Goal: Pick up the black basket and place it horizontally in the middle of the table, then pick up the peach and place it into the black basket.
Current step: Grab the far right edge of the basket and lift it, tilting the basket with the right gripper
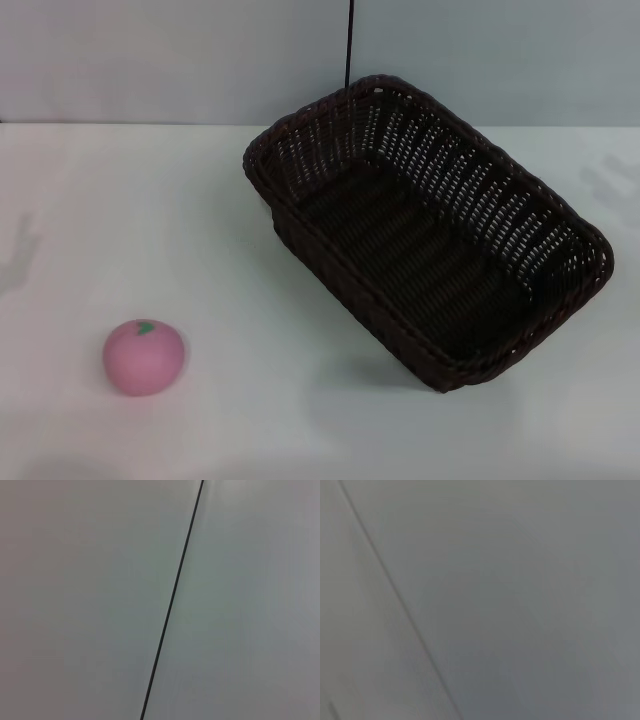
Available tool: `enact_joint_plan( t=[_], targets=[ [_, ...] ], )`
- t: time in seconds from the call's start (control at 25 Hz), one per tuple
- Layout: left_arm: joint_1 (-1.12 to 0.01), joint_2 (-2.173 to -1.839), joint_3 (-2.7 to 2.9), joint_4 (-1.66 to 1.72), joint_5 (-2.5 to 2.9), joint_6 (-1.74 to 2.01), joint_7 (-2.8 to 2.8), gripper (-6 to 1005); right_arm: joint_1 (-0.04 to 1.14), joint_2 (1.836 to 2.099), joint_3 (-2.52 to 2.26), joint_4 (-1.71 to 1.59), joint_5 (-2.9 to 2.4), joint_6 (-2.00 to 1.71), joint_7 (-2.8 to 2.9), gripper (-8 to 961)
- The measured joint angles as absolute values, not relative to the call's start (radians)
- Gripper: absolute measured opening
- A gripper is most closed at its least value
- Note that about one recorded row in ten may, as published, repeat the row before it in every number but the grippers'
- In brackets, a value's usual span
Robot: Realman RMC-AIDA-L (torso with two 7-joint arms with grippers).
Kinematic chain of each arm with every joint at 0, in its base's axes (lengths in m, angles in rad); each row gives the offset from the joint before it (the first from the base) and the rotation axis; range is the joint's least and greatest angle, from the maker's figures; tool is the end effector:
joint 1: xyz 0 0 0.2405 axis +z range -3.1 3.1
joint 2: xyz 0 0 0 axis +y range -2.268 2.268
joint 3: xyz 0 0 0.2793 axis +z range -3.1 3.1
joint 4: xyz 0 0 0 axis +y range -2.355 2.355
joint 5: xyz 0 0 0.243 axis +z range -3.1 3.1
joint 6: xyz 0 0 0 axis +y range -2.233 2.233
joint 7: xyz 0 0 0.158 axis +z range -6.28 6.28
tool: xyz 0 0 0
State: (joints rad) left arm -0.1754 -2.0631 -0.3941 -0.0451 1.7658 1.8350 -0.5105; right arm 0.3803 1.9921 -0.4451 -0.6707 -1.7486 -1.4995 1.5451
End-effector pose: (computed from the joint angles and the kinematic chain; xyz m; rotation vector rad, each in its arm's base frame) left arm -0.3995 0.2262 0.0331 -1.2704 -0.4432 -1.1316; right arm 0.3677 0.3609 0.0890 -2.1110 0.9216 0.9654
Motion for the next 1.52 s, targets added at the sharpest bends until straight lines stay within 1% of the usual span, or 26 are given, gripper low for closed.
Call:
enact_joint_plan(
  t=[0.08, 0.12, 0.16, 0.2, 0.24, 0.28, 0.32, 0.36, 0.44, 0.48, 0.64, 0.72, 0.84, 0.96, 1.08, 1.52],
  targets=[
    [-0.176, -2.063, -0.394, -0.045, 1.766, 1.831, -0.512, 802, 0.39, 1.987, -0.446, -0.732, -1.796, -1.519, 1.618, 517],
    [-0.177, -2.063, -0.394, -0.045, 1.766, 1.828, -0.512, 802, 0.414, 1.975, -0.447, -0.858, -1.879, -1.563, 1.746, 519],
    [-0.177, -2.063, -0.394, -0.046, 1.766, 1.825, -0.513, 802, 0.429, 1.968, -0.447, -0.914, -1.915, -1.591, 1.803, 522],
    [-0.178, -2.063, -0.394, -0.047, 1.766, 1.82, -0.513, 802, 0.429, 1.968, -0.447, -0.914, -1.915, -1.591, 1.803, 524],
    [-0.178, -2.064, -0.394, -0.049, 1.766, 1.812, -0.513, 801, 0.464, 1.953, -0.447, -0.992, -1.973, -1.642, 1.89, 527],
    [-0.178, -2.064, -0.394, -0.049, 1.766, 1.812, -0.513, 801, 0.464, 1.953, -0.447, -0.992, -1.973, -1.642, 1.89, 530],
    [-0.178, -2.064, -0.394, -0.049, 1.766, 1.809, -0.513, 801, 0.509, 1.936, -0.447, -1.046, -2.032, -1.69, 1.974, 532],
    [-0.178, -2.065, -0.394, -0.051, 1.766, 1.802, -0.513, 801, 0.509, 1.936, -0.447, -1.046, -2.032, -1.69, 1.974, 535],
    [-0.176, -2.065, -0.394, -0.053, 1.766, 1.796, -0.514, 801, 0.577, 1.917, -0.457, -1.074, -2.123, -1.731, 2.066, 540],
    [-0.176, -2.065, -0.394, -0.053, 1.766, 1.796, -0.514, 801, 0.577, 1.917, -0.457, -1.074, -2.123, -1.731, 2.066, 543],
    [-0.17, -2.066, -0.394, -0.056, 1.766, 1.796, -0.514, 801, 0.66, 1.899, -0.522, -1.082, -2.235, -1.759, 2.167, 553],
    [-0.167, -2.066, -0.394, -0.059, 1.766, 1.795, -0.514, 801, 0.672, 1.897, -0.532, -1.082, -2.258, -1.761, 2.181, 558],
    [-0.168, -2.066, -0.394, -0.063, 1.766, 1.791, -0.514, 801, 0.719, 1.89, -0.564, -1.073, -2.345, -1.763, 2.216, 659],
    [-0.169, -2.066, -0.394, -0.065, 1.766, 1.785, -0.514, 801, 0.729, 1.889, -0.594, -1.072, -2.367, -1.759, 2.222, 761],
    [-0.173, -2.066, -0.394, -0.066, 1.766, 1.781, -0.523, 801, 0.744, 1.89, -0.652, -1.044, -2.388, -1.751, 2.225, 826],
    [-0.181, -2.066, -0.394, -0.066, 1.766, 1.779, -0.536, 801, 0.752, 1.897, -0.79, -0.896, -2.406, -1.616, 2.216, 822]
  ],
)
